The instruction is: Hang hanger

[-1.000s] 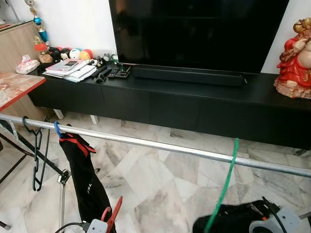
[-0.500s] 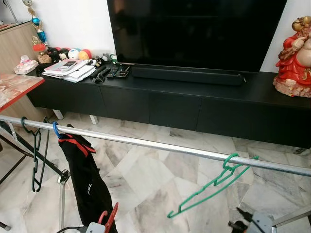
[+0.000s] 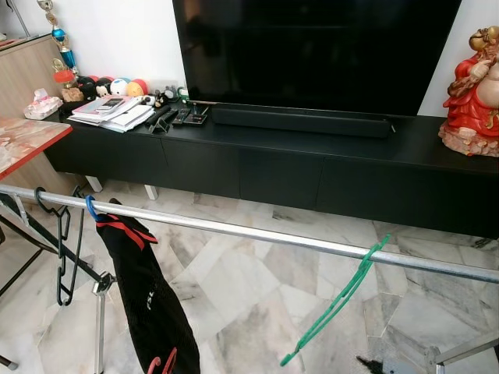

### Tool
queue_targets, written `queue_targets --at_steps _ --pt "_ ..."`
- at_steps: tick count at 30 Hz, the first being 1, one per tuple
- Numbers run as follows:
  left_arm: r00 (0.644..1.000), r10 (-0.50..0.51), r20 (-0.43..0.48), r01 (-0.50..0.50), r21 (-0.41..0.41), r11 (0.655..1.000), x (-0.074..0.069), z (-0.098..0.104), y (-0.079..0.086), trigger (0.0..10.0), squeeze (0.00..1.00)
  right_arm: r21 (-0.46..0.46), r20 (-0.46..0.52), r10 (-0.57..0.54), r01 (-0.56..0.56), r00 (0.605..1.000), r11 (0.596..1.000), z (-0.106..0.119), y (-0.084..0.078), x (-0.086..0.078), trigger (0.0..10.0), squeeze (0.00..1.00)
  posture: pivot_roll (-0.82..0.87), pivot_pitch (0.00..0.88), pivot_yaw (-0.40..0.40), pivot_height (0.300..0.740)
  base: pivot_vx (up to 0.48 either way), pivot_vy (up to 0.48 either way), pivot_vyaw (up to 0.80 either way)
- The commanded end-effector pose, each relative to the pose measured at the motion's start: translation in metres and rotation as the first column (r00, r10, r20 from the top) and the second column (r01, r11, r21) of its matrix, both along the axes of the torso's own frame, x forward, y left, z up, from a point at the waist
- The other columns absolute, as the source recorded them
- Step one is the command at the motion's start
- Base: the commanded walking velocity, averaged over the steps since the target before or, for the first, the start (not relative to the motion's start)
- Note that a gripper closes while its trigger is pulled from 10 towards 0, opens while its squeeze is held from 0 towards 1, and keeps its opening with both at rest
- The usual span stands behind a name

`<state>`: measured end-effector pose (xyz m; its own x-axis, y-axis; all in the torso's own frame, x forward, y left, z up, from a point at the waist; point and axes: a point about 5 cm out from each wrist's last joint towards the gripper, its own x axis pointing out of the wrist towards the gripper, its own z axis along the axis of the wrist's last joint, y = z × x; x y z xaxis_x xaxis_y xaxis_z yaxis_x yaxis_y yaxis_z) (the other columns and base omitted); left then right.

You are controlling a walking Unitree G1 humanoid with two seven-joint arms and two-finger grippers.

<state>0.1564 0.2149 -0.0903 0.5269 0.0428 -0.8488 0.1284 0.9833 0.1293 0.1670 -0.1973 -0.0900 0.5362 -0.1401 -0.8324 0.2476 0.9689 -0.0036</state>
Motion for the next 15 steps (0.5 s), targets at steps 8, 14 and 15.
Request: queue_targets --at_steps 8,14,15 --pt "0.991 0.096 -0.098 -0.095 0.01 0.995 -0.023 -0.009 0.005 10.0 0.0 -0.018 -0.008 0.082 -0.082 0.997 0.996 0.0 0.003 0.0 10.0 0.0 0.02 0.028 0.03 0.74 0.0 0.0 0.0" --pt "0.99 0.1 -0.098 -0.1 0.005 0.995 -0.014 -0.008 -0.002 10.0 0.0 -0.015 0.001 0.138 -0.138 0.99 0.99 0.001 0.006 0.004 10.0 0.0 0.03 0.025 0.025 0.74 0.0 0.414 0.0" --pt "0.99 0.099 -0.099 -0.099 0.004 0.995 -0.013 -0.008 -0.003 10.0 0.0 -0.014 0.002 0.141 -0.14 0.99 0.99 0.001 0.007 0.004 10.0 0.0 0.03 0.023 0.025 0.74 0.0 0.472 0.0"
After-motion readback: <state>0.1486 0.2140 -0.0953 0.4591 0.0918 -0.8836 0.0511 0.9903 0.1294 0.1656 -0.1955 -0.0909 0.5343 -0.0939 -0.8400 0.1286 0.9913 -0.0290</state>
